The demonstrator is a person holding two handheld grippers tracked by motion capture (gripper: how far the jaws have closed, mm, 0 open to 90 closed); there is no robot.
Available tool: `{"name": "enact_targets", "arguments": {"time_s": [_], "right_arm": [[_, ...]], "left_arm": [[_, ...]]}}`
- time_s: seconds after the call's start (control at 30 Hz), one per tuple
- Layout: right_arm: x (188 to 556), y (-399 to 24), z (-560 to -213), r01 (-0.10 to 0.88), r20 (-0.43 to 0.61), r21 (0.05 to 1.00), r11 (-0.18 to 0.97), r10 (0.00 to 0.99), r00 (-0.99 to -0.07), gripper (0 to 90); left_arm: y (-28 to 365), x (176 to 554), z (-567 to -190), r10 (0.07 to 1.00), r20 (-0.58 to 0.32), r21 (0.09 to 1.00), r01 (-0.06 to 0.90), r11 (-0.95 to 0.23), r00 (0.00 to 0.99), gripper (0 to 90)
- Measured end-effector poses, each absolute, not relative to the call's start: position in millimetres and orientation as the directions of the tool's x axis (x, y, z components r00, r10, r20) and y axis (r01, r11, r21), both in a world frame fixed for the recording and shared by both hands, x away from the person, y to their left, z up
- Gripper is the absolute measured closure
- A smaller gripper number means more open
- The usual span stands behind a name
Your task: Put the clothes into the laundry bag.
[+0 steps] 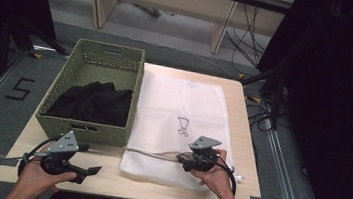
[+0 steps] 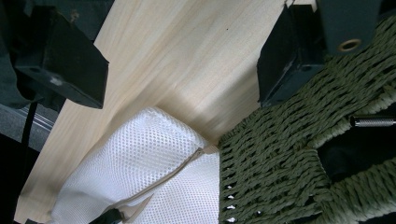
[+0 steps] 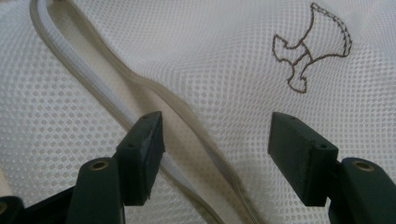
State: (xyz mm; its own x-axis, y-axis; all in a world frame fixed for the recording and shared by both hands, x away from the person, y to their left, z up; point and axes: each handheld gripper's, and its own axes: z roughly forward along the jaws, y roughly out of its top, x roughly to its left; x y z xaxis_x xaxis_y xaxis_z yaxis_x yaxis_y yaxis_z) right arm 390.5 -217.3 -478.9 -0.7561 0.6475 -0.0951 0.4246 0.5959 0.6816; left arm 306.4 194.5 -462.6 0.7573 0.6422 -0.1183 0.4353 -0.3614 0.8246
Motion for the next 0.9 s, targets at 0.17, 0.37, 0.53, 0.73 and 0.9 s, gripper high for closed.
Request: {"name": "enact_targets", "arguments": {"time_s": [0.17,0.37,0.53,0.73,0.9], "right_arm": [[396,-211,-488,0.417,-0.158,0.649,0.636,0.649,-0.744,43.1],[403,-212,-481,0.362,-0.215,0.662,0.656,0.629,-0.747,71.6],[403,-213,-473,0.34,-0.224,0.683,0.647,0.628,-0.746,79.8],[404,-216,-454,0.293,-0.245,0.738,0.608,0.645,-0.724,82.1],[406,-218,-443,0.302,-0.229,0.764,0.571,0.677,-0.699,82.9]], "left_arm": [[193,306,-463,0.642,-0.134,0.823,0.446,-0.353,0.755,16.4],[194,307,-463,0.636,-0.118,0.821,0.435,-0.369,0.763,16.4],[193,306,-463,0.633,-0.111,0.818,0.433,-0.38,0.766,16.4],[192,305,-463,0.64,-0.125,0.816,0.446,-0.369,0.759,16.3],[192,305,-464,0.64,-0.12,0.818,0.441,-0.369,0.759,16.4]]}}
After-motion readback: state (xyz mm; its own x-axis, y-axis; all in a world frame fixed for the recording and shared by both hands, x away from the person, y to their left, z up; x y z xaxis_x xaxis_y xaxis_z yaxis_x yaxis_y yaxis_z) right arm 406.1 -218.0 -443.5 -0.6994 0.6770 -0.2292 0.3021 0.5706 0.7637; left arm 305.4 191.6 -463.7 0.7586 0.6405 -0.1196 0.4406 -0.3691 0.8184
